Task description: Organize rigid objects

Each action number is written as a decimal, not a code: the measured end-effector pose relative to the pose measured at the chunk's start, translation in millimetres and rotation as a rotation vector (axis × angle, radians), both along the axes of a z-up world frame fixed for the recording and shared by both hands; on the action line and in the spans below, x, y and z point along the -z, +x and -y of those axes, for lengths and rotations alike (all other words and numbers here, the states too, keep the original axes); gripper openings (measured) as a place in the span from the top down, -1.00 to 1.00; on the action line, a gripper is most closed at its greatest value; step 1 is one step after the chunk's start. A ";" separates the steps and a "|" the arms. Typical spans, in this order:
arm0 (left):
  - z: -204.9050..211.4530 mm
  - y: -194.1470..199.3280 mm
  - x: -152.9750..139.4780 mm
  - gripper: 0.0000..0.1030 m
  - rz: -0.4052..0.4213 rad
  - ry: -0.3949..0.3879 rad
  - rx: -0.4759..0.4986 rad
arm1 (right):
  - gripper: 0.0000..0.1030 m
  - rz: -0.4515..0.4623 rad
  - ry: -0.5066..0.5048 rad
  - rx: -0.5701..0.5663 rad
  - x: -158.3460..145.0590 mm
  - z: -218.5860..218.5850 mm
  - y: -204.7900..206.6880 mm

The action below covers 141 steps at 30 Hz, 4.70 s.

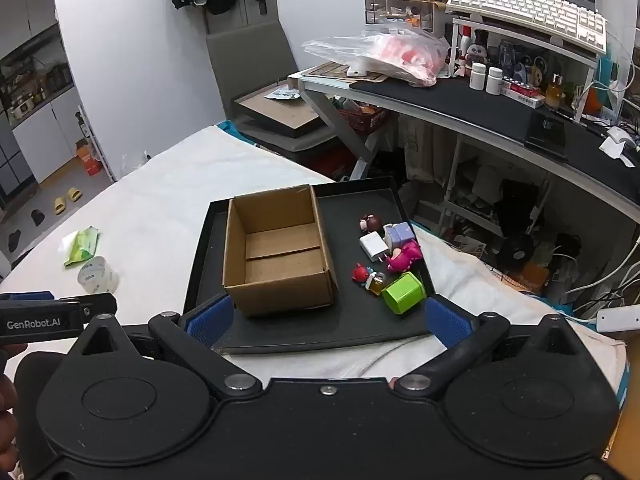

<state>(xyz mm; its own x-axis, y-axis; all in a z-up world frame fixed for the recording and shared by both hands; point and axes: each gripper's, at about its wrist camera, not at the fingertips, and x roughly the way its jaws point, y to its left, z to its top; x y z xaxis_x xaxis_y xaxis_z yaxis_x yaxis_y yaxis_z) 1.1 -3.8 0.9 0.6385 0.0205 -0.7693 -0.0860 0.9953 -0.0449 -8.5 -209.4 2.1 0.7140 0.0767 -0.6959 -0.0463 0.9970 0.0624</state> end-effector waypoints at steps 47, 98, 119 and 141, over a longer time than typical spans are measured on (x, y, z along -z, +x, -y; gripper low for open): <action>0.3 -0.5 3.8 -0.81 -0.008 -0.016 0.010 | -1.00 -0.026 -0.016 0.028 11.7 -3.8 4.2; 15.7 61.4 64.3 -0.80 -0.056 -0.003 -0.065 | -1.00 -0.119 0.034 0.131 75.5 22.1 63.1; 33.1 134.3 121.9 -0.74 -0.133 0.009 -0.111 | -0.99 -0.200 0.287 0.307 159.6 86.5 140.2; 22.9 191.9 187.3 0.32 -0.244 -0.013 -0.156 | -0.60 -0.199 0.575 0.515 229.4 115.3 172.8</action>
<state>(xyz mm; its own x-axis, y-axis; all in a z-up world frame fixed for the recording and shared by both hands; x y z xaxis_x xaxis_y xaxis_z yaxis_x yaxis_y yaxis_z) 193.0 -26.7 -186.4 0.4244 0.0928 -0.9007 -0.2474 0.9688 -0.0167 164.3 -324.7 -227.3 0.6241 0.1563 -0.7656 0.4779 0.6988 0.5322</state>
